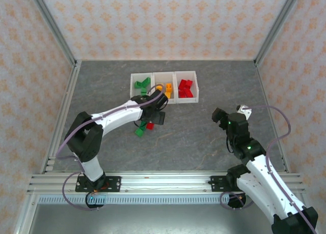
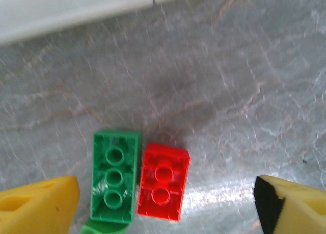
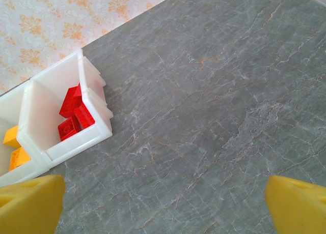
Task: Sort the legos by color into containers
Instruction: Move the lego to the center of the table.
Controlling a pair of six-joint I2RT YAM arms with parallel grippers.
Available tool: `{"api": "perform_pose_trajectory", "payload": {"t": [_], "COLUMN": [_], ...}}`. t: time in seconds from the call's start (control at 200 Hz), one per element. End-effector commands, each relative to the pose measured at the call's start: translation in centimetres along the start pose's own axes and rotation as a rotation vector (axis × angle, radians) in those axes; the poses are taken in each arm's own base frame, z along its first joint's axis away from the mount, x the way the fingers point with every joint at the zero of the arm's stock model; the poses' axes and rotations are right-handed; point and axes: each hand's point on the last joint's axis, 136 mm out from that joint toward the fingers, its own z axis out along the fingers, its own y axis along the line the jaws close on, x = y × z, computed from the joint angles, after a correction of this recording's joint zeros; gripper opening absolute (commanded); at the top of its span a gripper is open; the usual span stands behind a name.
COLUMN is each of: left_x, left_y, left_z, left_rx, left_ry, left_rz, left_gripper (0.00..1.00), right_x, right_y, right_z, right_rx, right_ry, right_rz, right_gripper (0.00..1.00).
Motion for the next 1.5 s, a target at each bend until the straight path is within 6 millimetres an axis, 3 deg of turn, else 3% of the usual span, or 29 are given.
{"api": "perform_pose_trajectory", "payload": {"t": [0.0, 0.13, 0.315, 0.481, 0.726, 0.831, 0.861, 1.086, 1.261, 1.341, 1.377, 1.497], "left_x": [0.7, 2.1, 3.3, 2.8, 2.3, 1.3, 1.6, -0.4, -1.4, -1.3, -1.8, -1.8], "left_y": [-0.6, -1.6, -2.4, -3.6, -5.6, -7.0, -7.3, -10.2, -9.6, -8.5, -8.0, -6.1], "left_z": [-1.4, -0.6, 0.5, 1.0, 3.5, 3.5, 4.4, 3.3, 1.3, 1.1, -0.2, -0.6], "left_rx": [0.038, 0.061, 0.091, 0.117, 0.131, 0.152, 0.145, 0.186, 0.161, 0.121, 0.118, 0.057], "left_ry": [-0.01, 0.02, 0.044, 0.041, 0.084, 0.079, 0.099, 0.057, 0.004, -0.009, -0.04, -0.078], "left_rz": [-0.029, -0.059, -0.105, -0.099, -0.061, -0.047, -0.036, -0.015, -0.027, -0.045, -0.064, -0.134], "left_gripper": [0.82, 0.72, 0.66, 0.65, 0.64, 0.64, 0.64, 0.68, 0.75, 0.81, 0.84, 0.94], "right_x": [-0.1, -0.1, 0.0, -0.1, -0.2, -0.3, -0.3, -0.4, -0.4, -0.3, -0.2, -0.1], "right_y": [0.1, 0.1, 0.1, 0.1, 0.1, 0.1, 0.0, 0.0, 0.0, 0.0, 0.0, 0.0], "right_z": [-0.1, 0.0, -0.1, -0.1, -0.3, -0.4, -0.4, -0.4, -0.3, -0.3, -0.2, -0.1], "right_rx": [-0.006, -0.006, -0.007, -0.006, -0.006, -0.004, -0.004, -0.002, -0.001, -0.003, -0.004, -0.004], "right_ry": [-0.009, -0.009, -0.002, -0.004, -0.004, -0.008, -0.009, -0.013, -0.014, -0.014, -0.012, -0.008], "right_rz": [0.009, 0.012, 0.019, 0.017, 0.022, 0.022, 0.024, 0.019, 0.015, 0.015, 0.014, 0.012], "right_gripper": [1.0, 1.0, 1.0, 1.0, 1.0, 1.0, 1.0, 1.0, 1.0, 1.0, 1.0, 1.0]}}
